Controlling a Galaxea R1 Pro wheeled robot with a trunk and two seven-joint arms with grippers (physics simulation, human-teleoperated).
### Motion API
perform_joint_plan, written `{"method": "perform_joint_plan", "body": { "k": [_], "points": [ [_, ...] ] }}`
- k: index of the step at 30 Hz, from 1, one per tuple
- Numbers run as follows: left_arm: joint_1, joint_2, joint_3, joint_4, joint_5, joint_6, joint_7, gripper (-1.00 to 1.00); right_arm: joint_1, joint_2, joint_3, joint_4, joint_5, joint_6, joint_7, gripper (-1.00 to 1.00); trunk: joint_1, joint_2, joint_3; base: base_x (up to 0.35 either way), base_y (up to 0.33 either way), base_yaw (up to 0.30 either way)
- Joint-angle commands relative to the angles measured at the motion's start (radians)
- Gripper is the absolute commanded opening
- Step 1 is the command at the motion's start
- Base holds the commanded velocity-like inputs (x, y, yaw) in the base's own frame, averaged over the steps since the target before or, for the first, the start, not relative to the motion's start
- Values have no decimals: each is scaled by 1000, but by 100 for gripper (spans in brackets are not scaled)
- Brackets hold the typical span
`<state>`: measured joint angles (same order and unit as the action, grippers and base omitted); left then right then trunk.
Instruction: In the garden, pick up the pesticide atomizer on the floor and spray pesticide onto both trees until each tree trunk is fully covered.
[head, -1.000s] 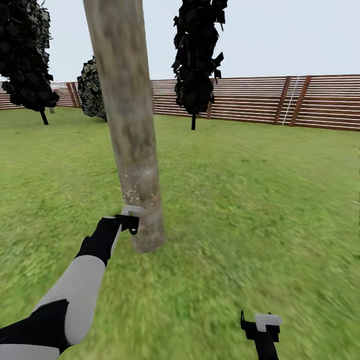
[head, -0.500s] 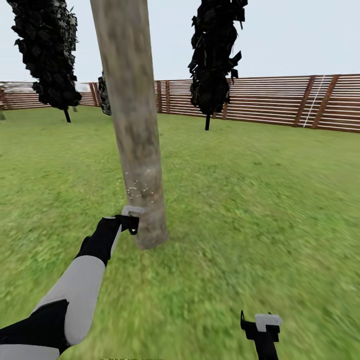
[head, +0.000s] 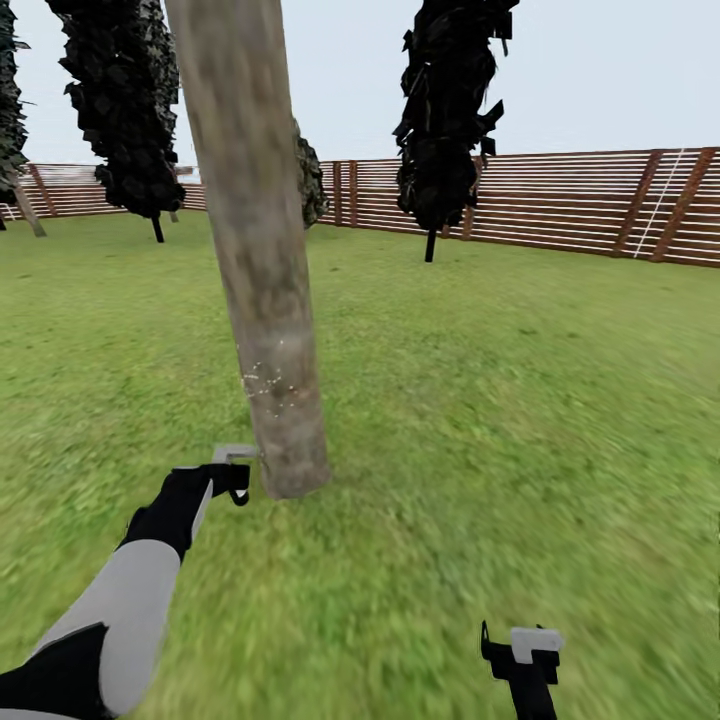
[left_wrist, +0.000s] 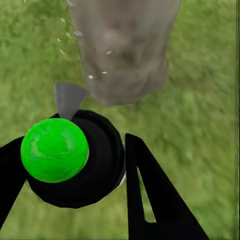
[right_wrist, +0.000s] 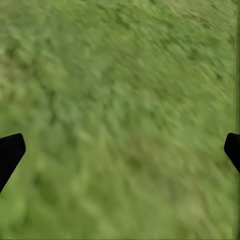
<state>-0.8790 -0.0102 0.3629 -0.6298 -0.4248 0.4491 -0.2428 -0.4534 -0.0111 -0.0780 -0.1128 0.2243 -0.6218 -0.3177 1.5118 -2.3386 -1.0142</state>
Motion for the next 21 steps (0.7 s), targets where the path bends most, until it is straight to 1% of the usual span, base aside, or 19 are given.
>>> {"method": "perform_joint_plan", "body": {
  "k": [1,2,3,6,7,8,9,11,12,14,16,17,19,21],
  "points": [
    [-1,-6,0,15,-10,4,-9,-100,-1,0,-8,1,10,-2,-2,100,0,0,-1,205,-220,0],
    [-1,-22,-4,34,-9,3,-9,-100,-1,0,-8,1,10,-2,-2,100,0,0,-1,233,-194,0],
    [-1,-32,-5,38,-9,3,-9,-100,-1,0,-8,1,10,-2,-2,100,0,0,-1,239,-187,0],
    [-1,-39,-5,45,-9,3,-9,-100,-1,0,-8,1,10,-2,-2,100,0,0,-1,237,-176,3],
    [0,-31,-1,46,-11,3,-9,-100,-1,0,-8,1,10,-2,-2,100,0,0,-1,111,-78,98],
    [6,-17,1,46,-12,2,-9,-100,-1,0,-8,1,10,-2,-2,100,0,0,-1,57,-40,179],
    [23,18,2,46,-9,2,-9,-100,-1,0,-8,1,10,-2,-2,100,0,0,-1,19,-13,246],
    [32,39,2,46,-10,2,-9,-100,-1,0,-8,1,10,-2,-2,100,0,0,-1,10,-7,261],
    [55,52,2,47,-9,-20,-9,-100,-1,0,-8,1,10,-2,-2,100,0,0,-1,3,-2,273],
    [79,55,2,47,-8,-88,-7,-100,-1,0,-8,1,10,-2,-1,100,0,0,-1,1,-1,217],
    [88,51,3,54,-6,-132,-2,-100,-1,0,-8,1,10,-2,-1,100,0,0,-1,0,0,101],
    [91,47,4,79,-3,-154,4,-100,-1,0,-8,1,10,-2,-1,100,0,0,-1,0,0,32],
    [93,40,4,107,-3,-164,7,-100,-1,0,-8,1,10,-2,-1,100,0,0,-1,75,0,14],
    [93,34,5,119,-3,-167,8,-100,-1,0,-8,1,10,-2,-2,100,0,0,-1,244,0,4]
  ]
}}
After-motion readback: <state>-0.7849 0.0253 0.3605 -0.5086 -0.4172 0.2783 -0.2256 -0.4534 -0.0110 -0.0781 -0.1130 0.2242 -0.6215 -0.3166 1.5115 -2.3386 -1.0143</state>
